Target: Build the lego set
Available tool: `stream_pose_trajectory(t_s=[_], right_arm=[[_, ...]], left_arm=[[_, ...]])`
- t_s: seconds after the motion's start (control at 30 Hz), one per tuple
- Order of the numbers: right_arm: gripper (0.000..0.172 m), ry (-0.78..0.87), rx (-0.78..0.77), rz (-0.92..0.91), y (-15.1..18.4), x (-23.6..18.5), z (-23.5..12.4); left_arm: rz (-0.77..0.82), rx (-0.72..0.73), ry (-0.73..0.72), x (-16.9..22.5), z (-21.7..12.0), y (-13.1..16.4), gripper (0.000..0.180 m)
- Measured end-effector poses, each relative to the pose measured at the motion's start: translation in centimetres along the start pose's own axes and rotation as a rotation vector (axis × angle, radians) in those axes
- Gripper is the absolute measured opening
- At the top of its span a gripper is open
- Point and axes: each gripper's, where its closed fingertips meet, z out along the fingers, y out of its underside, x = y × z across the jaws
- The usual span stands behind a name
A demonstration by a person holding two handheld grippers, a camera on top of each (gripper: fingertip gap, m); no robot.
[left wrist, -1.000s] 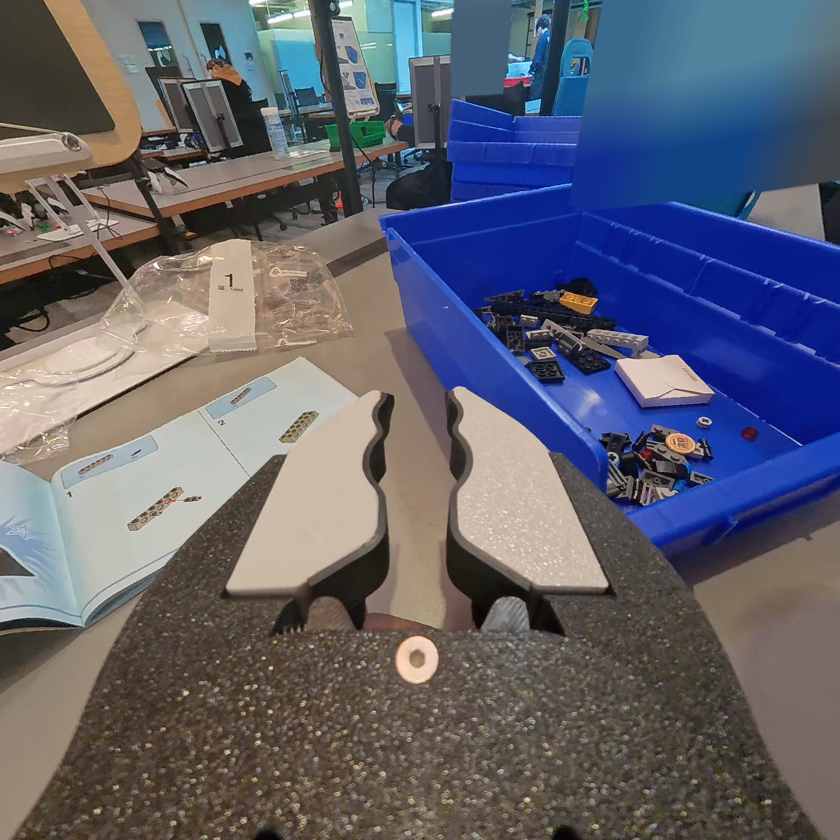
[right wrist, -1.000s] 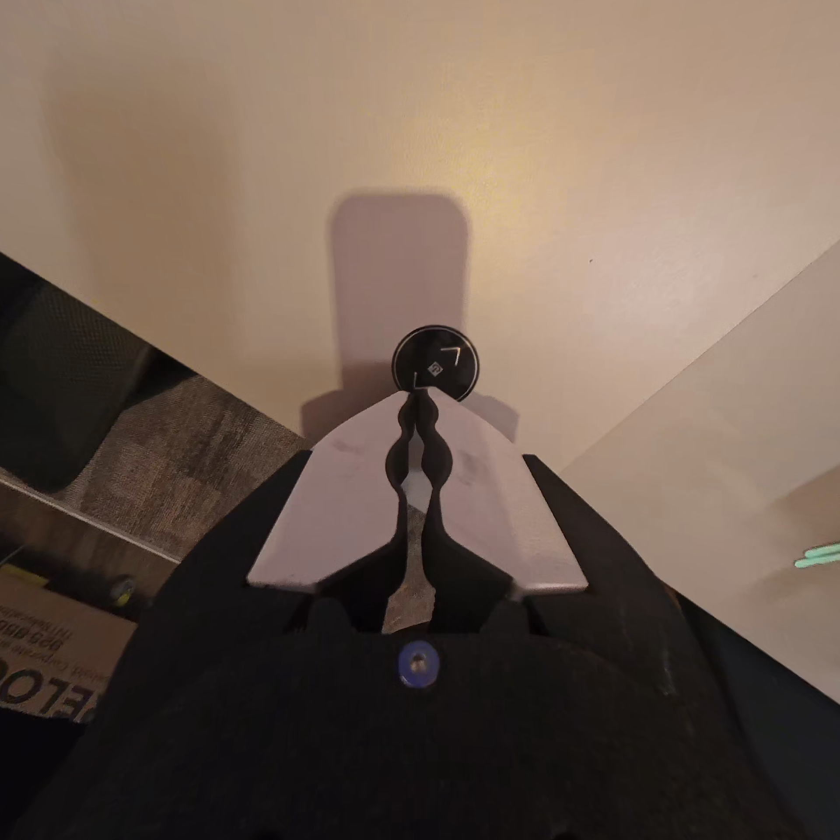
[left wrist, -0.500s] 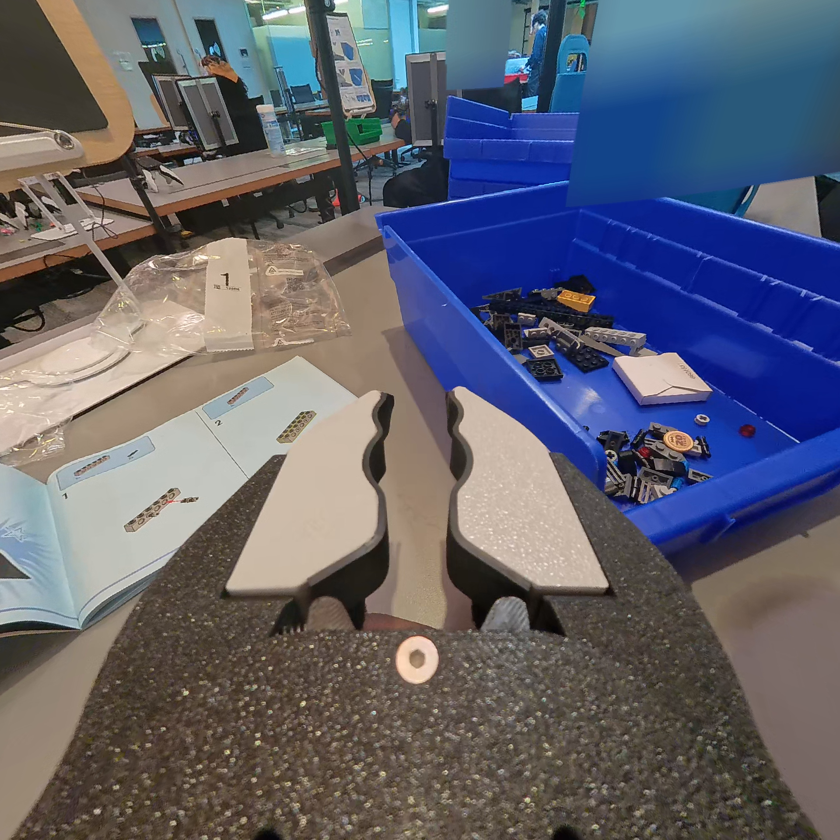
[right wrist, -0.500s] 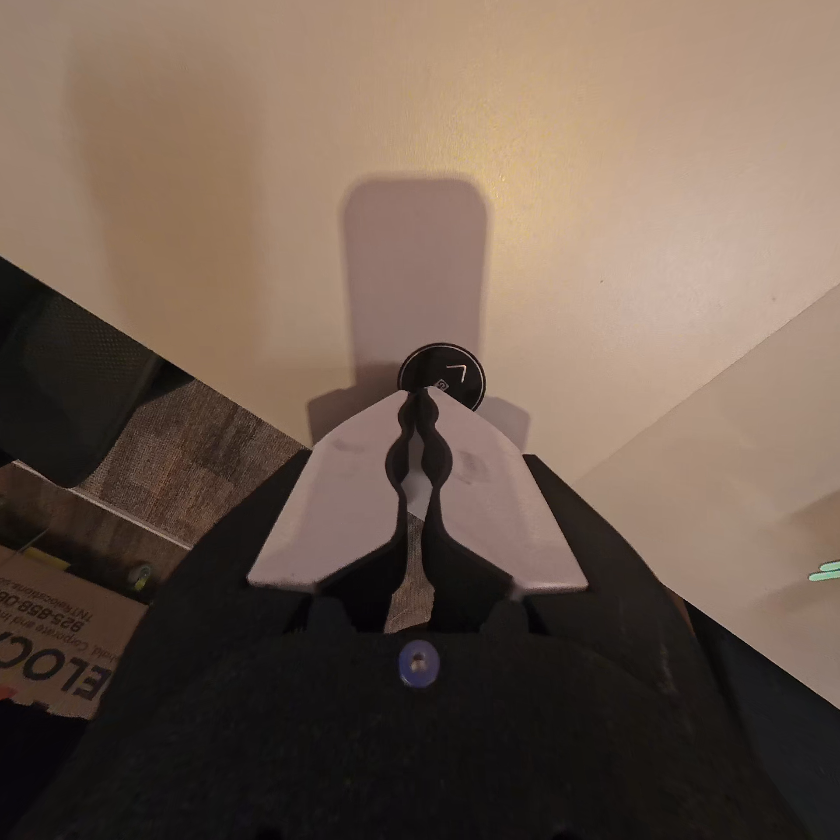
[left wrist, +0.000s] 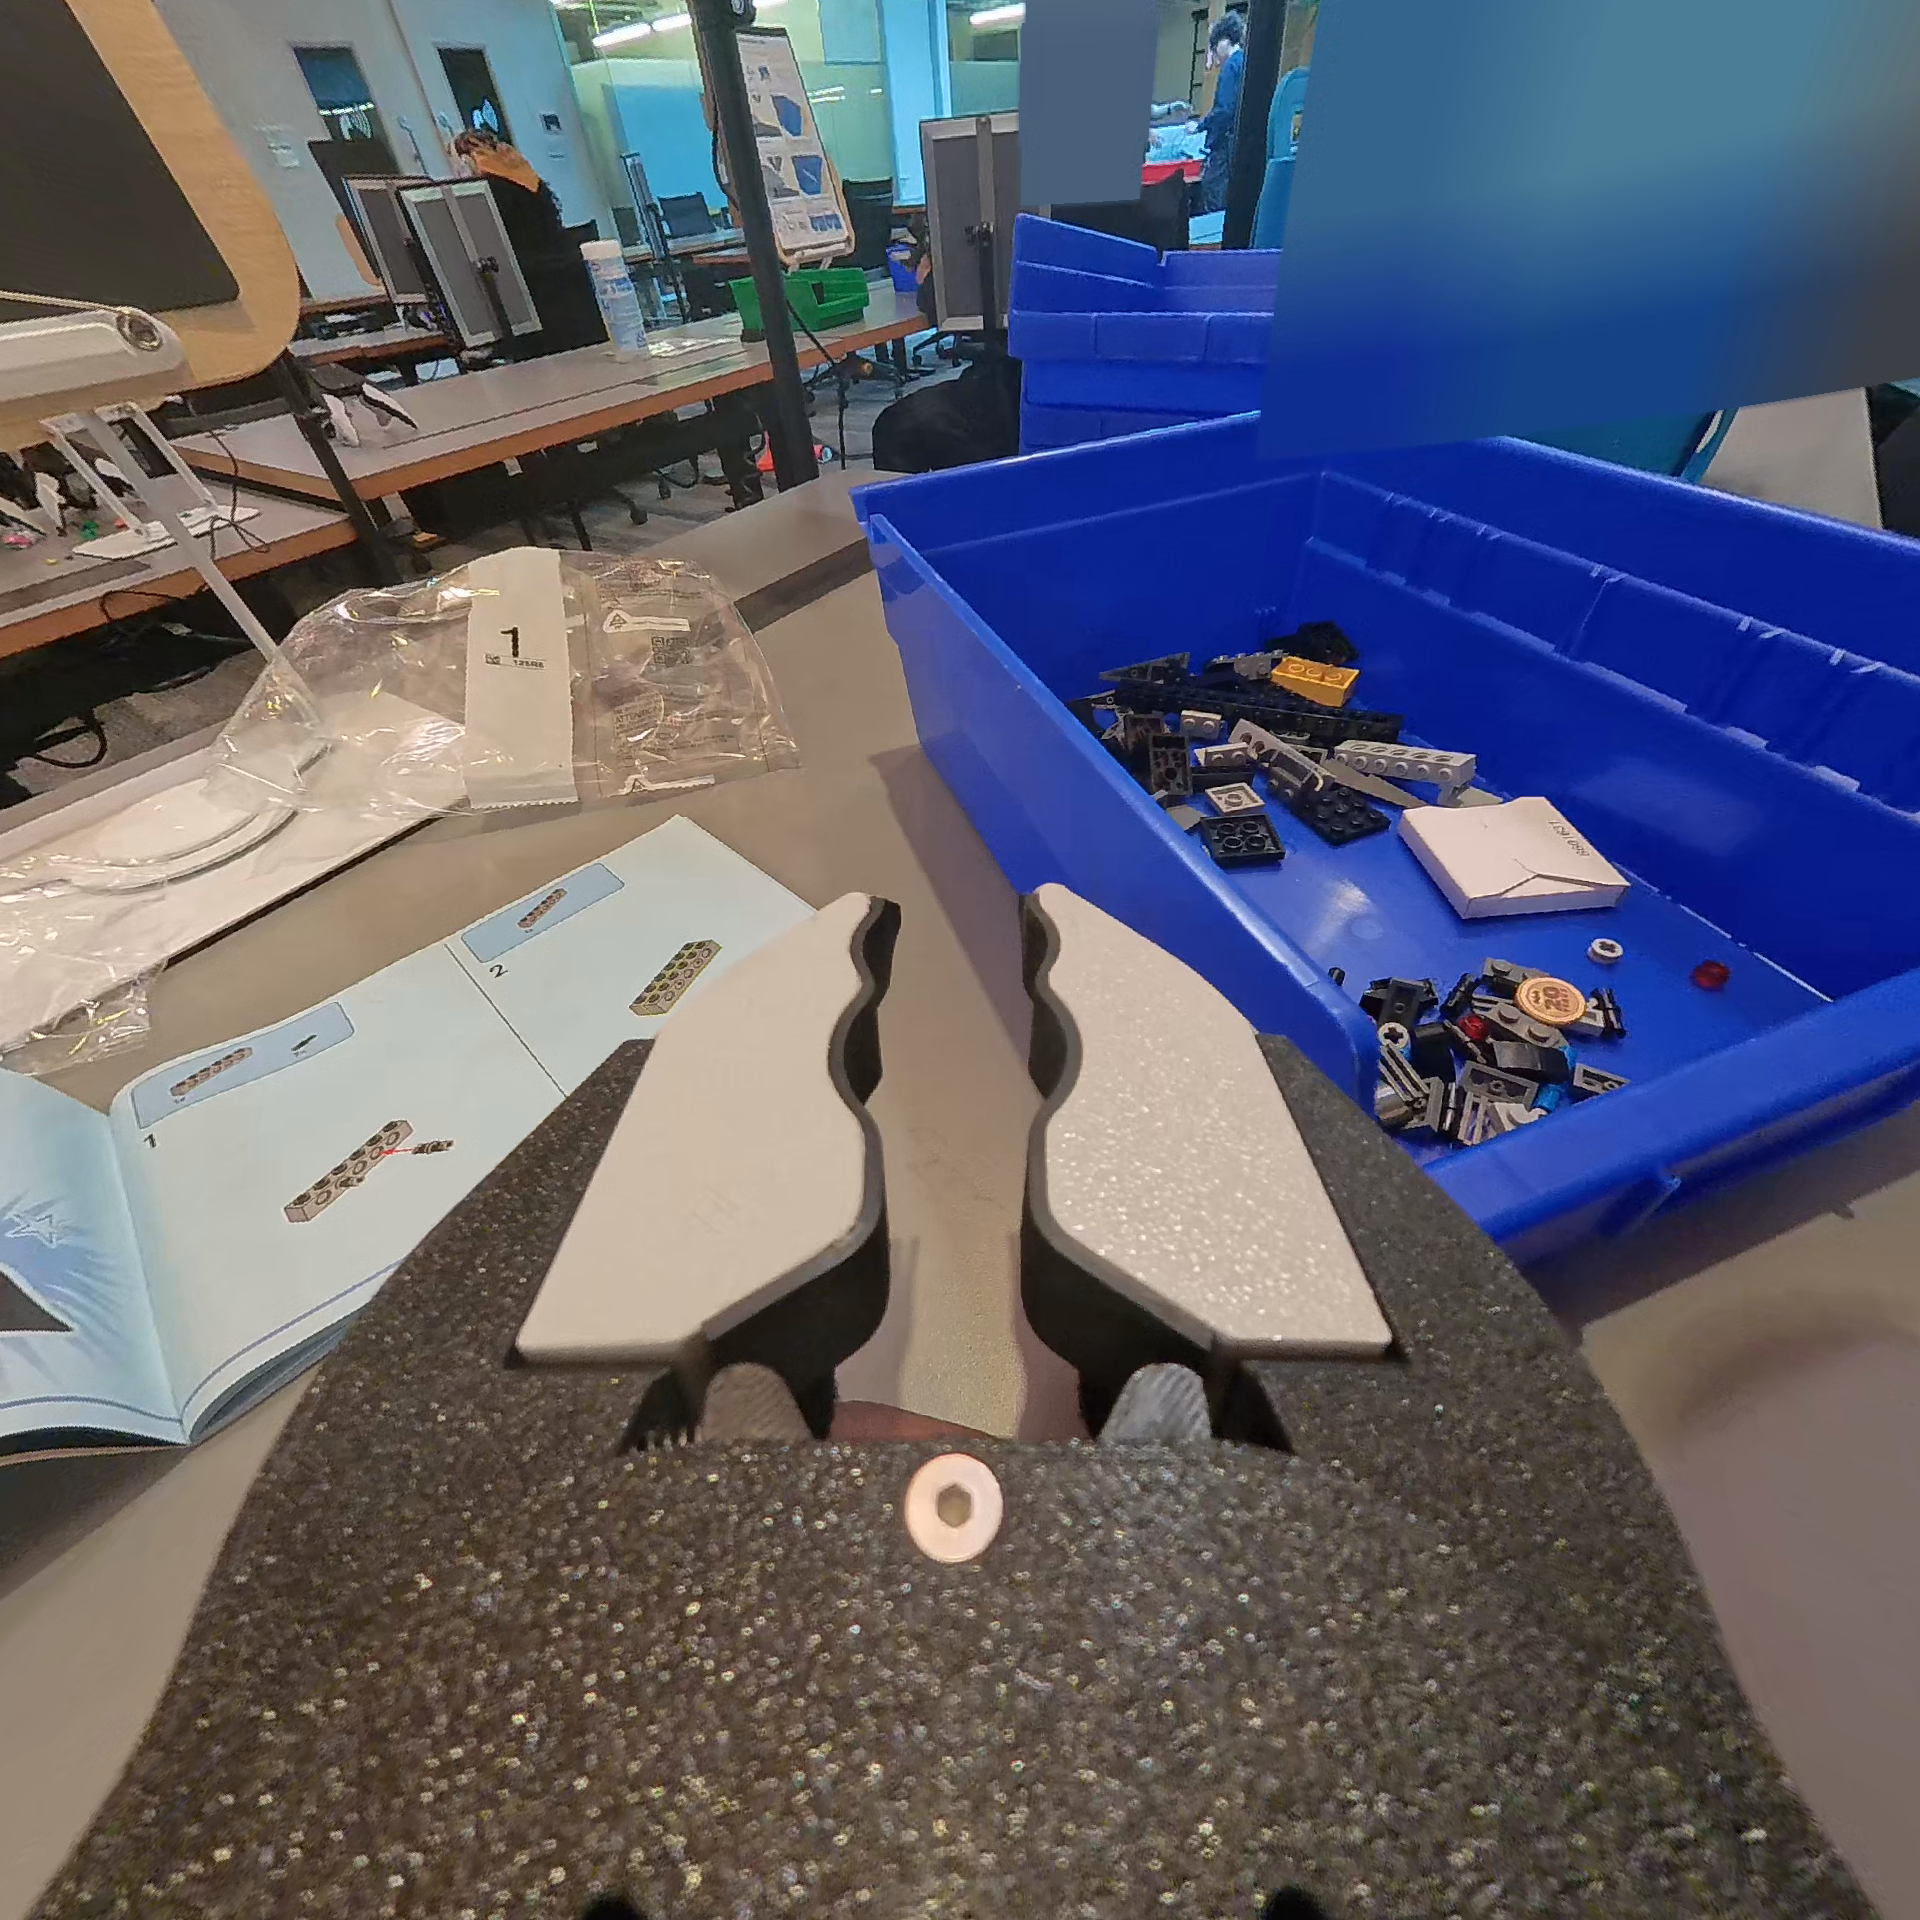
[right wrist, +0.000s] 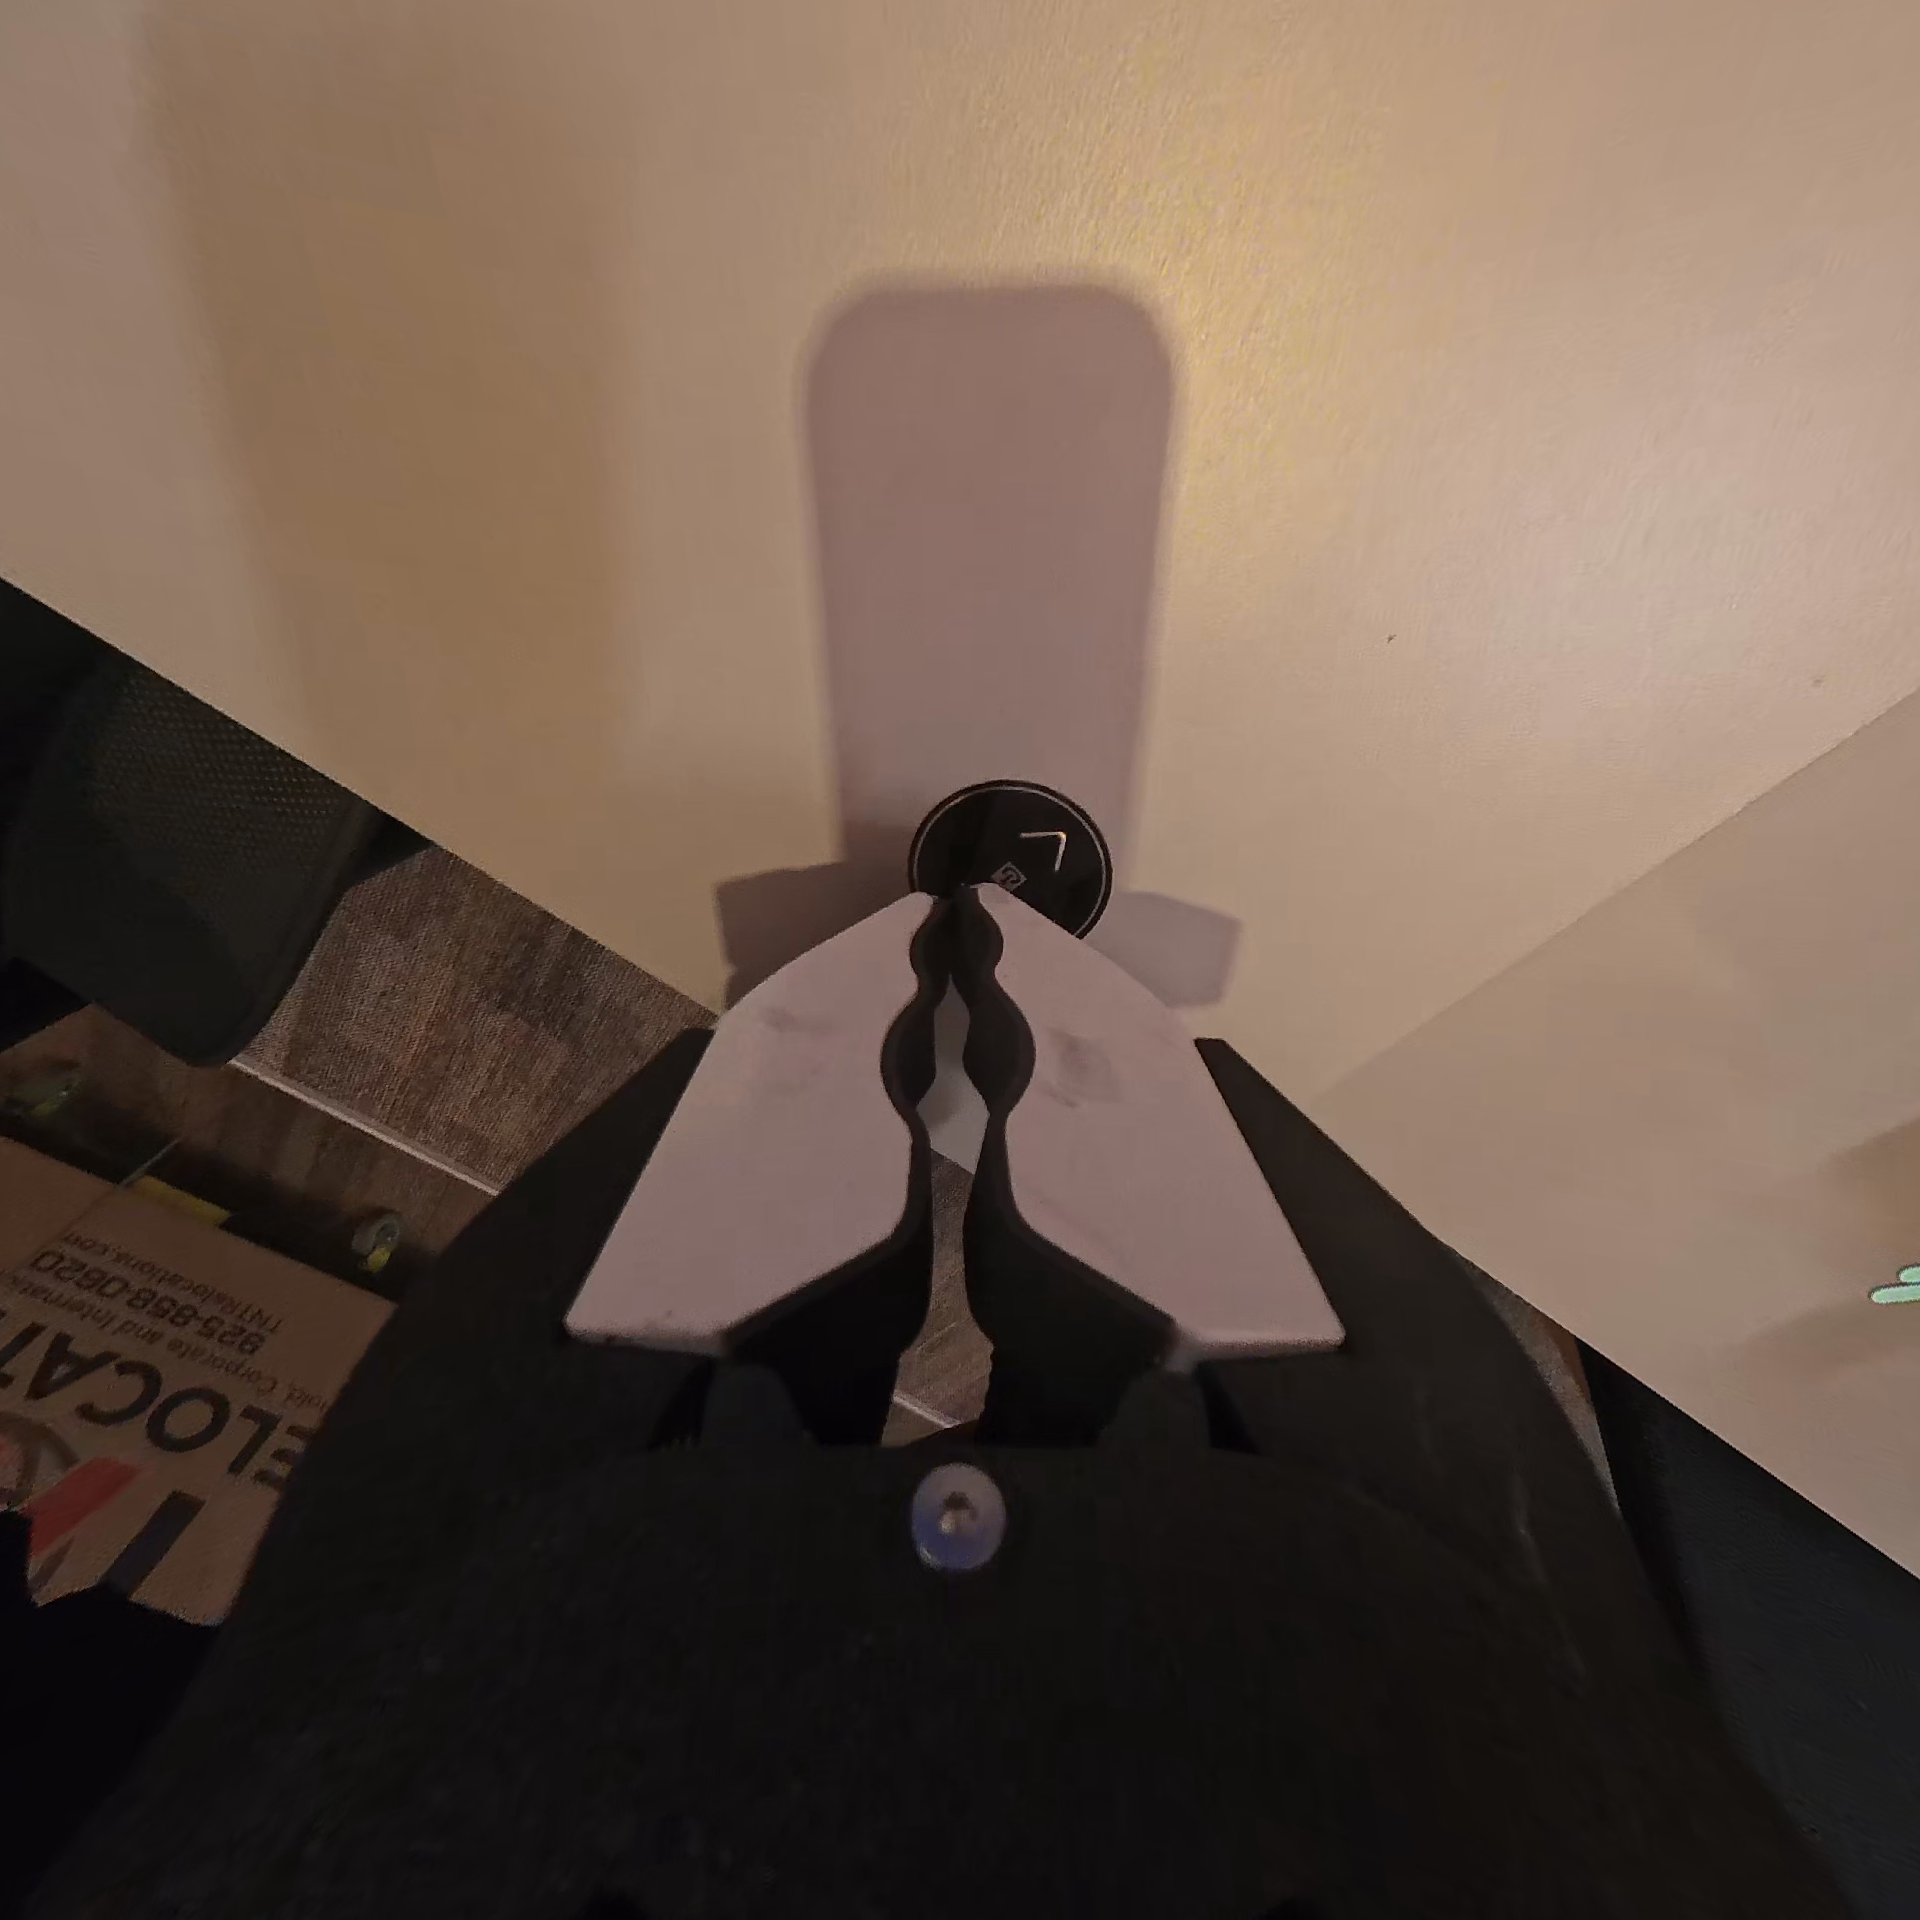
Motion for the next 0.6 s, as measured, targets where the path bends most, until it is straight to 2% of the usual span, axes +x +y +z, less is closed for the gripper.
stream_pose_trajectory(t_s=[0.6], right_arm=[[0.0, 0.036, -0.012, -0.032, -0.04, -0.06, -0.69]], left_arm=[[0.051, -0.014, 0.001, 0.49, -0.08, -0.17, 0.024]])
